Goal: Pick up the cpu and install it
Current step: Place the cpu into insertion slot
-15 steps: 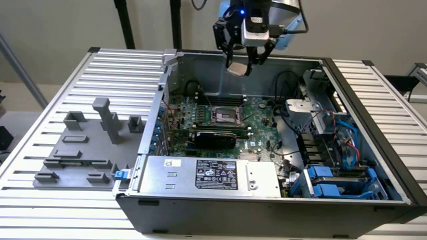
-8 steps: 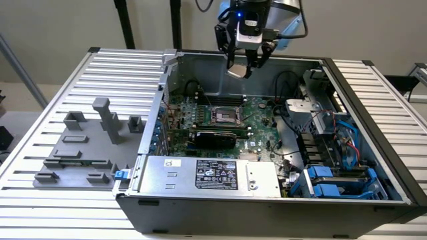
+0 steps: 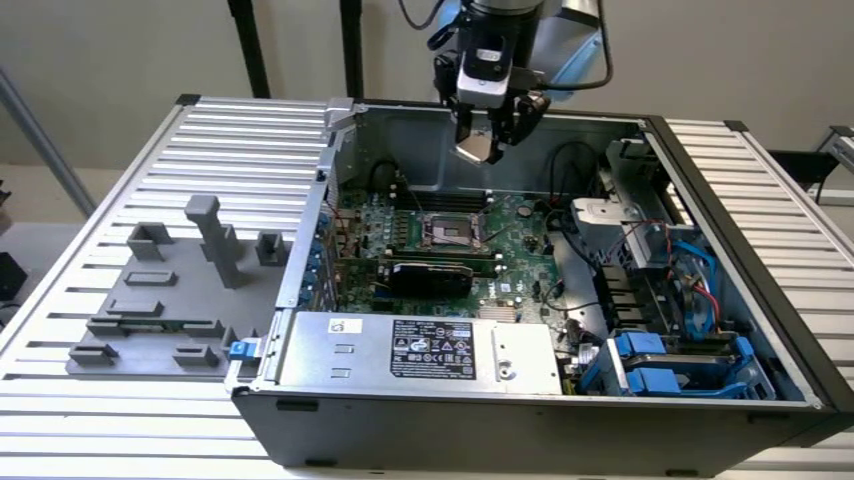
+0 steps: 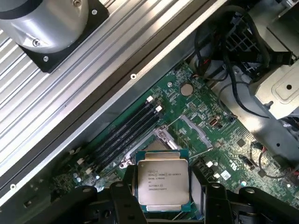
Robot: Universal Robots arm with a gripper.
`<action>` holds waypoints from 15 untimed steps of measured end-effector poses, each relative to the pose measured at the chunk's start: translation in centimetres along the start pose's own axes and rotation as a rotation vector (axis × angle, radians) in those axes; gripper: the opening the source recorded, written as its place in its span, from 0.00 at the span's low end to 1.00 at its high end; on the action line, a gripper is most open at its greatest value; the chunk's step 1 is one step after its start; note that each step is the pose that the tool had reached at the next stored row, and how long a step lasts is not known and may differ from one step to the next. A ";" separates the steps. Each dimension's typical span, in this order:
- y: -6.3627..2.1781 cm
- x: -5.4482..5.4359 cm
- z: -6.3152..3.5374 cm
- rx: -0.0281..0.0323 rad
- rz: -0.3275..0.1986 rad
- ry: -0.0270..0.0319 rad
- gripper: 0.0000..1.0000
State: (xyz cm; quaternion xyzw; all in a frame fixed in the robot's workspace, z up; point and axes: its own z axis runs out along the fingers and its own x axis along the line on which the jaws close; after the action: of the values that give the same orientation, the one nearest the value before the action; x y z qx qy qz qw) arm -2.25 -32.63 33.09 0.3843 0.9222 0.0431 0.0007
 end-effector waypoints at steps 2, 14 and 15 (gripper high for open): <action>-0.02 0.0 0.24 -0.0011 0.036 -0.0029 0.55; -0.14 -0.1 1.68 -0.0080 0.253 -0.0203 0.55; -0.14 -0.1 1.81 -0.0085 0.270 -0.0217 0.55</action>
State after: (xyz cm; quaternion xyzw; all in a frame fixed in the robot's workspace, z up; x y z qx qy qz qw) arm -2.25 -32.63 31.27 0.5055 0.8618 0.0425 0.0064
